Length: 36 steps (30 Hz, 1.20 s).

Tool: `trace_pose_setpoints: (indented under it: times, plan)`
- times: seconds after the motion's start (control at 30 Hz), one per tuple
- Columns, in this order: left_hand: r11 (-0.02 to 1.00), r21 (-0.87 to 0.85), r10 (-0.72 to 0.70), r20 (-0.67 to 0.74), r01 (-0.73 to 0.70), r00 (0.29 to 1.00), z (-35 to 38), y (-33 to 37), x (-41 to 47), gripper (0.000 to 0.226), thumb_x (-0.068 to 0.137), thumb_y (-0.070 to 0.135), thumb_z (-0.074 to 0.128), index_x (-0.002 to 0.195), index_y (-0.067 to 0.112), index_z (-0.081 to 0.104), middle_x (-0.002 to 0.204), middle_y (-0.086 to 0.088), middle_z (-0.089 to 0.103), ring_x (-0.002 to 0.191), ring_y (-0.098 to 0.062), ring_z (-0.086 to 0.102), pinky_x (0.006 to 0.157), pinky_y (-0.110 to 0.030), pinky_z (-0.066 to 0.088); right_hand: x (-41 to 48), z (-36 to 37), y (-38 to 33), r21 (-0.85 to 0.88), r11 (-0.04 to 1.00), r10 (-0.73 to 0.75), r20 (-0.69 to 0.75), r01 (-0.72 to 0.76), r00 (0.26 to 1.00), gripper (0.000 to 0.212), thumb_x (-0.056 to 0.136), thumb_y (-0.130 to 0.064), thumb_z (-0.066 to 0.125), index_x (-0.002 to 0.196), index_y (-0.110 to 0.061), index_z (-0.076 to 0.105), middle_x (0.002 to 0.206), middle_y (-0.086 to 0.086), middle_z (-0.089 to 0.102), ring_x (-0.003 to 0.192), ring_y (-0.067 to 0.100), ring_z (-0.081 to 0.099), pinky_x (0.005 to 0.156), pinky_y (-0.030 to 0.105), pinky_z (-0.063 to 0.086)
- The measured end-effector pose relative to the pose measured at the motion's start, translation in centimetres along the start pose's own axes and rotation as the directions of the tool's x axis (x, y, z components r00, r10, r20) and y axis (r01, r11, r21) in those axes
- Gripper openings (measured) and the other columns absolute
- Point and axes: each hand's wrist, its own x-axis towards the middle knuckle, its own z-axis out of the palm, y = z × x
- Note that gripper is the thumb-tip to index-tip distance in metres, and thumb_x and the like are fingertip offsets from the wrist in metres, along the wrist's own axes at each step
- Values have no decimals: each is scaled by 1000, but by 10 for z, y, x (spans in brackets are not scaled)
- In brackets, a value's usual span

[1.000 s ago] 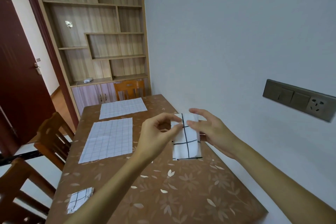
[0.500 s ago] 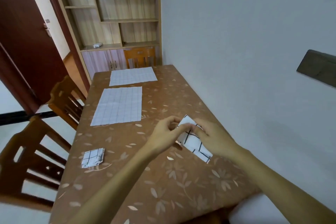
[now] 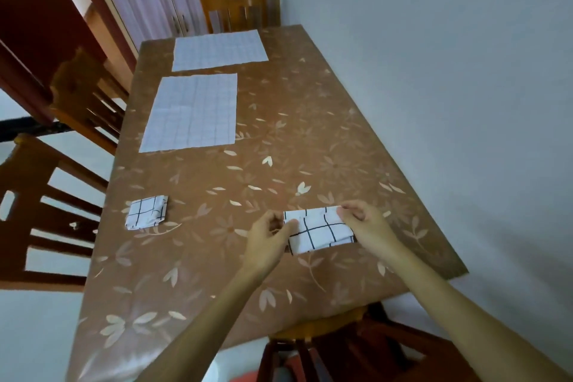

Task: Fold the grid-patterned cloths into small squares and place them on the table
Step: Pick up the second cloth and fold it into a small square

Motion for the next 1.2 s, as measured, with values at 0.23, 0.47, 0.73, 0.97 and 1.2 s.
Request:
trace_pose_setpoints:
  times: [0.23,0.47,0.73,0.97,1.2]
  plan:
    - [944,297,-119,-108,146,987,33,-80,24,23,81,36,73,89,15,71,82,2,75,78,-18,72,73,-45,61,27,20,86,-34,983,181,-3,-181,984,39,90,-27,70,127,-27,57,114,-11,66,108,7,63,95,29,50]
    - [852,489,-117,-175,189,978,56,-133,31,26,90,30,72,106,12,61,81,-1,67,78,-27,67,72,-46,56,37,42,146,-261,955,144,-4,-140,990,37,93,-16,66,128,-18,55,106,-4,66,97,13,64,92,40,54]
    - [480,812,237,243,-331,940,68,-165,26,59,63,27,88,109,20,51,108,-3,51,92,-26,53,64,-39,51,30,56,153,-713,613,-405,86,340,910,28,90,-22,57,117,-18,63,130,-1,60,123,22,56,102,37,42]
    - [332,829,274,373,-451,887,65,-192,21,63,88,27,70,144,11,46,154,-17,43,143,-34,42,114,-50,36,19,65,170,-768,408,-299,399,494,867,57,104,-38,33,152,-9,36,164,6,25,152,19,25,119,41,19]
    - [235,861,175,419,-451,891,45,-181,25,63,102,38,34,160,19,18,168,-7,14,156,-29,12,119,-57,24,27,54,182,-830,334,-122,432,447,893,81,100,-65,30,158,-10,18,168,6,10,155,20,10,122,49,11]
